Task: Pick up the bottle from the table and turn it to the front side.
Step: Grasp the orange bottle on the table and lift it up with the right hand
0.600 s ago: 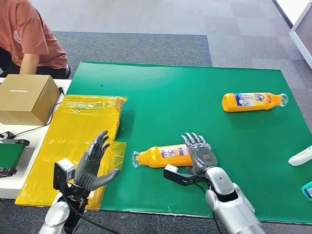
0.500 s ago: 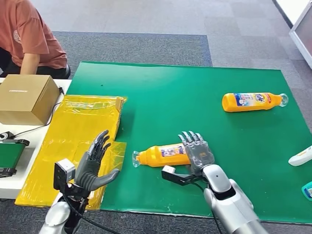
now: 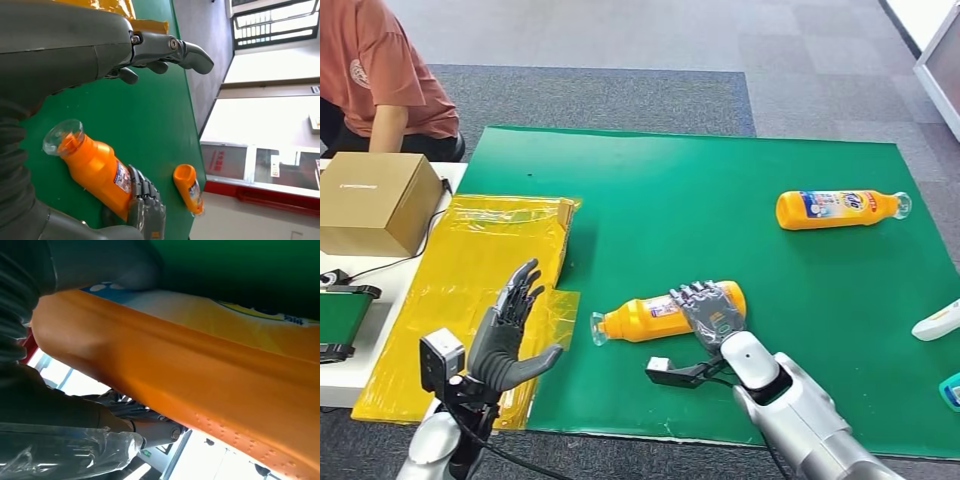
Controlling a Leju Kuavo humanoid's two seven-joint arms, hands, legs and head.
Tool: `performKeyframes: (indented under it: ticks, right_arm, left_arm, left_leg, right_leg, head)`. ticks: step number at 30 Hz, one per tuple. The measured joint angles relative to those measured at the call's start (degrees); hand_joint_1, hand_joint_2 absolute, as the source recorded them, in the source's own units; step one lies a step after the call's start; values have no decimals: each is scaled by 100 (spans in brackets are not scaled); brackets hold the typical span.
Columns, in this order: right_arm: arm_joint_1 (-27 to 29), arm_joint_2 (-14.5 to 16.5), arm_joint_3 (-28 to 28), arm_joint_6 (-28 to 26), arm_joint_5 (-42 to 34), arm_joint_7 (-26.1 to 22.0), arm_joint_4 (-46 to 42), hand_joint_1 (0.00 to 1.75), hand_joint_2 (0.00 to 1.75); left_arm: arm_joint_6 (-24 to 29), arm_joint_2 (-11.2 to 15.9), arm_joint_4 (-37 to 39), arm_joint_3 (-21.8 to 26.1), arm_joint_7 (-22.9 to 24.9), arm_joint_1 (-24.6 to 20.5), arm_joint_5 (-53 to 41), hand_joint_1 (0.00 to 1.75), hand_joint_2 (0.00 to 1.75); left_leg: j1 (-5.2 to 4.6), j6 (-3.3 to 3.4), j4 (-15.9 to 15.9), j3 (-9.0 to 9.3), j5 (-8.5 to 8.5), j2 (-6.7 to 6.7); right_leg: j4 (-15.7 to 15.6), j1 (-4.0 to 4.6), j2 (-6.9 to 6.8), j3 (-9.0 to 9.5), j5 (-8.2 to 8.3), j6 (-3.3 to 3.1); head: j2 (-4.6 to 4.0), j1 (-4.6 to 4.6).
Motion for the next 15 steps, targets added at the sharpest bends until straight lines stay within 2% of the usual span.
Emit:
performKeyframes:
  ticks: [5, 8, 11, 15]
  right_arm:
    - [303, -98, -151, -525, -714, -276, -532, 175, 175]
    - [602, -92, -482, -640, -1894, -714, -1058, 175, 175]
    - [959, 16, -1038, -227, -3826, -1315, -1706, 175, 175]
    - [1298, 316, -1786, 738, -6001, -1689, -2380, 175, 175]
  left_arm:
    - [-1, 1, -113, 4, -1, 52, -2, 0, 175]
    - [39, 2, -196, 7, -1, 98, -11, 0, 175]
    - [159, 15, -311, 10, -10, 192, -48, 0, 175]
    - [246, 72, -421, 11, -61, 249, -33, 0, 175]
  left_leg:
    - [0, 0, 0, -2, -1, 0]
    - [0, 0, 0, -3, -1, -1]
    - [1, -2, -1, -5, -3, -3]
    - [1, -3, -1, -4, -3, -3]
  right_leg:
    - [0, 0, 0, -2, 0, 0]
    - [0, 1, -1, -2, -1, -1]
    - [0, 1, 0, -3, -2, -2]
    - [0, 2, -1, -3, -3, -3]
  head:
    - [-1, -1]
    - [-1, -1]
    - [0, -1]
    - [0, 1]
